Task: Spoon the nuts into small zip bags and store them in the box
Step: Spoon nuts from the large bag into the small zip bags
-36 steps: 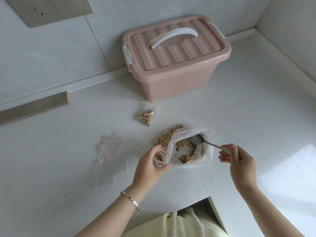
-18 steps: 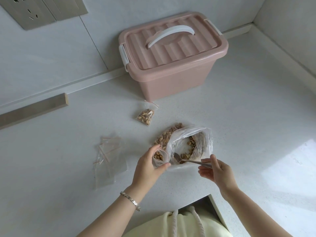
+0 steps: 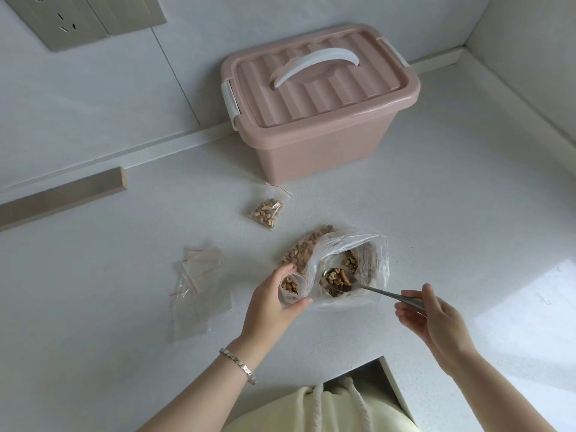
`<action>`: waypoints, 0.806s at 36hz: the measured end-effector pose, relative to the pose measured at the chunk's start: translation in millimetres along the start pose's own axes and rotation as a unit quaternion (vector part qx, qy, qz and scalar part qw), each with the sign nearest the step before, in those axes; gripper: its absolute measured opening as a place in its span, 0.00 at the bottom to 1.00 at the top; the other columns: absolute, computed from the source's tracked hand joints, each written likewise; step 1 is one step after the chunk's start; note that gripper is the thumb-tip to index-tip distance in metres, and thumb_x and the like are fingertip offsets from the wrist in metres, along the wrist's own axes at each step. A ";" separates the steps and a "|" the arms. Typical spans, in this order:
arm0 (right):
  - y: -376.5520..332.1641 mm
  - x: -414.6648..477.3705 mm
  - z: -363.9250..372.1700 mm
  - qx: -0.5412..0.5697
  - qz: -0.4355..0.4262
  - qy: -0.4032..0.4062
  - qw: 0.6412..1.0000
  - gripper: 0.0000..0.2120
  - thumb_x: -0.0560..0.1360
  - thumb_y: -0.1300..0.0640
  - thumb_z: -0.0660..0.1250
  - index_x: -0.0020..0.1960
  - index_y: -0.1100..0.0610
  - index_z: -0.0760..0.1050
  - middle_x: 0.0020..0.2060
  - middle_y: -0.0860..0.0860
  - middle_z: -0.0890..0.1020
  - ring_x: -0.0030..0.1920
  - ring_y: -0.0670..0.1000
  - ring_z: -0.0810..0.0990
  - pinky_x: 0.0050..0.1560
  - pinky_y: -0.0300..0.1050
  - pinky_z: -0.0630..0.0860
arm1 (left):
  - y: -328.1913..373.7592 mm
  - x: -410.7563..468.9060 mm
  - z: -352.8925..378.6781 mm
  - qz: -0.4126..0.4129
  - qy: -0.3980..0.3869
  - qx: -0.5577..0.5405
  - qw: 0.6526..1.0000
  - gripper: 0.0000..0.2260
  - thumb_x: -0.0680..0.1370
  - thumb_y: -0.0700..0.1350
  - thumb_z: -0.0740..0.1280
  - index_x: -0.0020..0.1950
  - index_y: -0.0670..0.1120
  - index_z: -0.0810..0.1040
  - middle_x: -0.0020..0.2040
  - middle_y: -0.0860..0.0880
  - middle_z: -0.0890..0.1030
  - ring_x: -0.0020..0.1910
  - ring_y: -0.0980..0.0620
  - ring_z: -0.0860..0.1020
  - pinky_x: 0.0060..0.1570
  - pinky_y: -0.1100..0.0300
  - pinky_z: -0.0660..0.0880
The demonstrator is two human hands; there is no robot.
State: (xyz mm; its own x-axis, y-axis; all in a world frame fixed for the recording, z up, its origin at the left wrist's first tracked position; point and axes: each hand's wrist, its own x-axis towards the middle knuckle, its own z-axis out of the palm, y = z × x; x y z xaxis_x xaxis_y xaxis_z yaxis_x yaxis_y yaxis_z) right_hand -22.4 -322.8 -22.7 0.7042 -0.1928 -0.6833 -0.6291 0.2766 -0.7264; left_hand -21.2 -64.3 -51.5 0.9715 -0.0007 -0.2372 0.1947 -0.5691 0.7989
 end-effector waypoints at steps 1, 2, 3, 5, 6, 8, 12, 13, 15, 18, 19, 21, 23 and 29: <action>-3.2 -1.1 0.0 -0.012 -0.012 -0.001 1.000 0.18 0.80 0.52 0.54 0.46 0.64 0.77 0.35 0.61 0.81 0.31 0.51 0.82 0.32 0.38 0.80 | -0.1 0.0 0.2 0.000 -0.001 0.000 1.000 0.29 0.69 0.46 0.75 0.67 0.47 0.69 0.59 0.60 0.71 0.59 0.65 0.67 0.53 0.85 0.57; -6.9 -2.6 0.7 -0.027 -0.025 -0.002 0.999 0.18 0.80 0.52 0.55 0.46 0.64 0.77 0.35 0.61 0.81 0.31 0.51 0.82 0.33 0.38 0.80 | -0.2 0.4 0.5 0.001 -0.003 -0.001 1.000 0.29 0.69 0.47 0.75 0.67 0.47 0.69 0.59 0.60 0.71 0.60 0.65 0.67 0.53 0.85 0.57; -10.6 -4.0 2.0 -0.041 -0.038 -0.004 0.998 0.18 0.80 0.52 0.55 0.45 0.64 0.77 0.34 0.61 0.81 0.30 0.51 0.82 0.32 0.38 0.80 | 0.0 0.7 1.0 0.001 -0.004 -0.002 1.000 0.29 0.69 0.47 0.75 0.67 0.47 0.69 0.59 0.60 0.71 0.60 0.65 0.67 0.53 0.85 0.57; -17.7 -7.4 6.8 -0.061 -0.055 -0.010 0.997 0.18 0.80 0.53 0.55 0.45 0.64 0.77 0.34 0.61 0.81 0.29 0.51 0.81 0.31 0.38 0.80 | 0.4 1.6 1.8 0.002 -0.007 -0.002 1.000 0.29 0.69 0.47 0.74 0.67 0.47 0.69 0.59 0.60 0.71 0.60 0.65 0.67 0.53 0.85 0.58; -21.5 -9.7 10.3 -0.071 -0.064 -0.013 0.995 0.18 0.80 0.53 0.55 0.44 0.64 0.77 0.33 0.60 0.81 0.29 0.51 0.81 0.31 0.38 0.79 | 0.4 1.9 2.3 0.003 -0.007 -0.002 1.000 0.28 0.69 0.47 0.74 0.67 0.47 0.69 0.59 0.60 0.71 0.60 0.65 0.67 0.53 0.85 0.58; -29.3 -14.4 18.5 -0.096 -0.083 -0.018 0.992 0.18 0.80 0.53 0.55 0.43 0.64 0.78 0.31 0.59 0.82 0.28 0.51 0.81 0.30 0.38 0.79 | 0.0 2.1 3.2 0.004 -0.006 -0.003 1.000 0.28 0.69 0.48 0.74 0.66 0.48 0.69 0.59 0.59 0.72 0.60 0.64 0.68 0.54 0.84 0.59; -43.1 -24.7 39.0 -0.154 -0.130 -0.037 0.979 0.18 0.80 0.54 0.55 0.42 0.63 0.78 0.28 0.57 0.82 0.27 0.52 0.80 0.29 0.38 0.78 | -1.6 2.1 5.4 0.008 -0.007 -0.005 1.000 0.28 0.69 0.47 0.75 0.66 0.48 0.69 0.61 0.57 0.74 0.61 0.63 0.69 0.55 0.82 0.60; -45.0 -27.4 45.0 -0.170 -0.145 -0.042 0.974 0.18 0.79 0.55 0.56 0.41 0.63 0.78 0.27 0.57 0.82 0.27 0.52 0.80 0.29 0.38 0.78 | -1.5 2.1 5.8 0.009 -0.007 -0.005 1.000 0.28 0.69 0.47 0.75 0.66 0.49 0.70 0.61 0.58 0.73 0.61 0.63 0.69 0.55 0.82 0.60; -45.8 -33.3 57.2 -0.209 -0.180 -0.050 0.960 0.16 0.79 0.56 0.57 0.40 0.60 0.79 0.27 0.55 0.82 0.27 0.52 0.80 0.30 0.39 0.79 | -0.9 2.2 6.5 0.008 -0.010 -0.005 1.000 0.28 0.69 0.47 0.74 0.66 0.49 0.69 0.61 0.60 0.72 0.61 0.62 0.69 0.55 0.82 0.61; -41.4 -41.6 73.1 -0.302 -0.243 -0.061 0.920 0.14 0.78 0.53 0.59 0.39 0.54 0.79 0.28 0.52 0.81 0.28 0.48 0.80 0.35 0.42 0.79 | -1.4 2.5 8.1 0.002 -0.011 -0.004 1.000 0.28 0.69 0.48 0.74 0.67 0.50 0.68 0.62 0.57 0.74 0.62 0.60 0.70 0.55 0.81 0.62; -39.0 -44.7 77.2 -0.334 -0.273 -0.069 0.899 0.14 0.77 0.50 0.59 0.39 0.54 0.79 0.28 0.51 0.81 0.29 0.47 0.79 0.36 0.42 0.78 | -1.8 2.5 8.5 -0.001 -0.010 -0.004 1.000 0.28 0.69 0.49 0.74 0.67 0.51 0.68 0.62 0.56 0.74 0.62 0.60 0.70 0.55 0.81 0.62; -34.6 -49.2 82.5 -0.398 -0.354 -0.084 0.842 0.21 0.76 0.43 0.56 0.39 0.56 0.80 0.28 0.49 0.79 0.29 0.46 0.78 0.35 0.44 0.76 | -2.2 2.9 8.8 -0.007 -0.006 -0.006 1.000 0.28 0.70 0.49 0.74 0.67 0.51 0.68 0.62 0.56 0.74 0.62 0.60 0.70 0.54 0.83 0.61; -31.4 -50.5 83.6 -0.438 -0.422 -0.094 0.788 0.28 0.76 0.36 0.50 0.39 0.56 0.78 0.27 0.48 0.77 0.28 0.47 0.76 0.31 0.44 0.74 | -2.4 3.3 8.6 -0.011 -0.004 -0.005 1.000 0.28 0.70 0.50 0.73 0.68 0.51 0.67 0.63 0.57 0.73 0.61 0.62 0.69 0.53 0.84 0.59; -39.6 -52.0 62.3 -0.340 -0.416 -0.057 0.842 0.17 0.76 0.42 0.57 0.40 0.50 0.79 0.28 0.47 0.80 0.31 0.43 0.79 0.32 0.36 0.76 | -3.9 2.8 6.7 -0.014 -0.004 -0.009 1.000 0.27 0.70 0.48 0.74 0.66 0.51 0.69 0.60 0.61 0.72 0.61 0.61 0.71 0.52 0.82 0.62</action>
State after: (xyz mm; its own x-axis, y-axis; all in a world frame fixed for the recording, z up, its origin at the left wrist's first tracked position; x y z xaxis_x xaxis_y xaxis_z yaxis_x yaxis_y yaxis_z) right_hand -13.6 -265.0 46.2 0.9967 0.0487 0.0656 0.0813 -0.5196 -0.8505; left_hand -20.2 -67.6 -59.0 0.9645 0.0087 -0.2638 0.2243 -0.5538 0.8019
